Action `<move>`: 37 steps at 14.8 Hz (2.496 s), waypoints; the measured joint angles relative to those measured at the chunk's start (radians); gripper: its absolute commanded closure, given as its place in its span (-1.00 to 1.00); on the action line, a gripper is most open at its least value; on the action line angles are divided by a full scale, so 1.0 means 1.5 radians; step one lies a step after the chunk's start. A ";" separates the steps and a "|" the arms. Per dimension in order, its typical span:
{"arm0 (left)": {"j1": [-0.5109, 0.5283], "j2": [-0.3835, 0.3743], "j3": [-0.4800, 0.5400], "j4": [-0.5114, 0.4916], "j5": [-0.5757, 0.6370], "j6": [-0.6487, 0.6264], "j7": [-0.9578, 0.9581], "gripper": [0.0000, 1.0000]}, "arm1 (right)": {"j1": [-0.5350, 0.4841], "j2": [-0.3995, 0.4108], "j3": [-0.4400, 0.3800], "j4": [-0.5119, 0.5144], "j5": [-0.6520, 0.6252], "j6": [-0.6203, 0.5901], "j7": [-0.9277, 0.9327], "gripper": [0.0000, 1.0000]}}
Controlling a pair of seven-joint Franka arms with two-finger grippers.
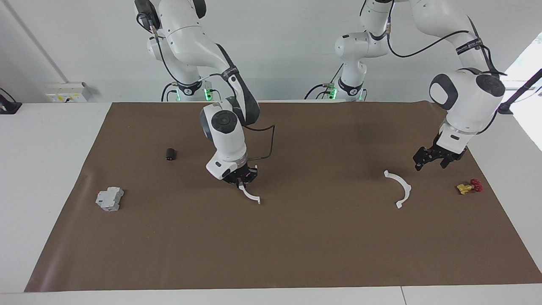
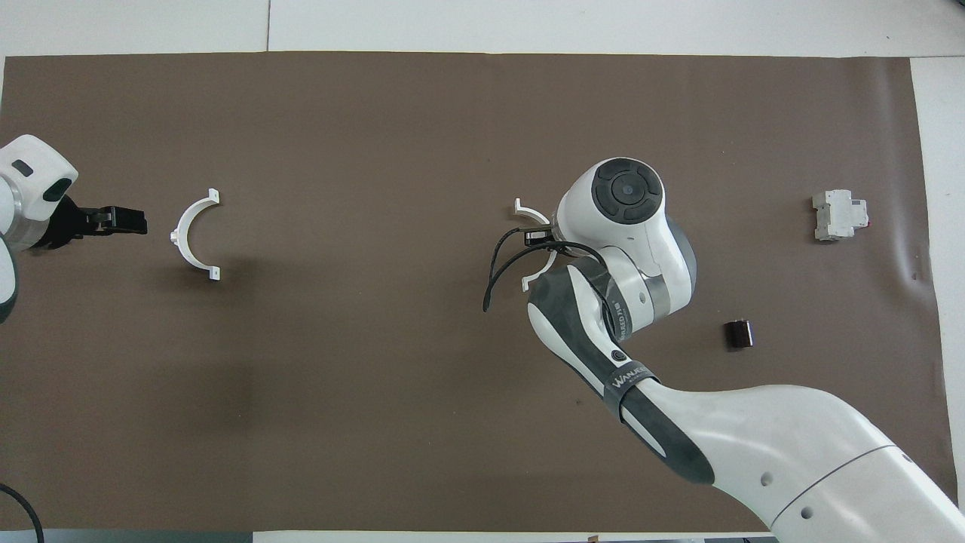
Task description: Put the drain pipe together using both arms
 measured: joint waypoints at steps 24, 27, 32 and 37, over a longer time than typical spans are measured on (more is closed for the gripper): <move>-0.030 0.093 -0.010 -0.046 0.000 0.155 0.004 1.00 | 0.082 0.014 -0.001 -0.002 -0.057 0.043 0.054 1.00; -0.062 0.066 -0.010 -0.027 0.000 0.094 -0.002 1.00 | 0.082 0.020 -0.003 -0.002 -0.057 0.050 0.067 0.74; -0.147 0.050 -0.011 0.053 0.032 -0.013 -0.122 1.00 | 0.075 0.021 -0.004 -0.002 -0.058 0.052 0.081 -0.62; -0.256 0.060 -0.012 0.089 0.054 -0.028 -0.259 1.00 | 0.070 0.017 -0.006 0.054 -0.058 -0.012 0.081 -1.00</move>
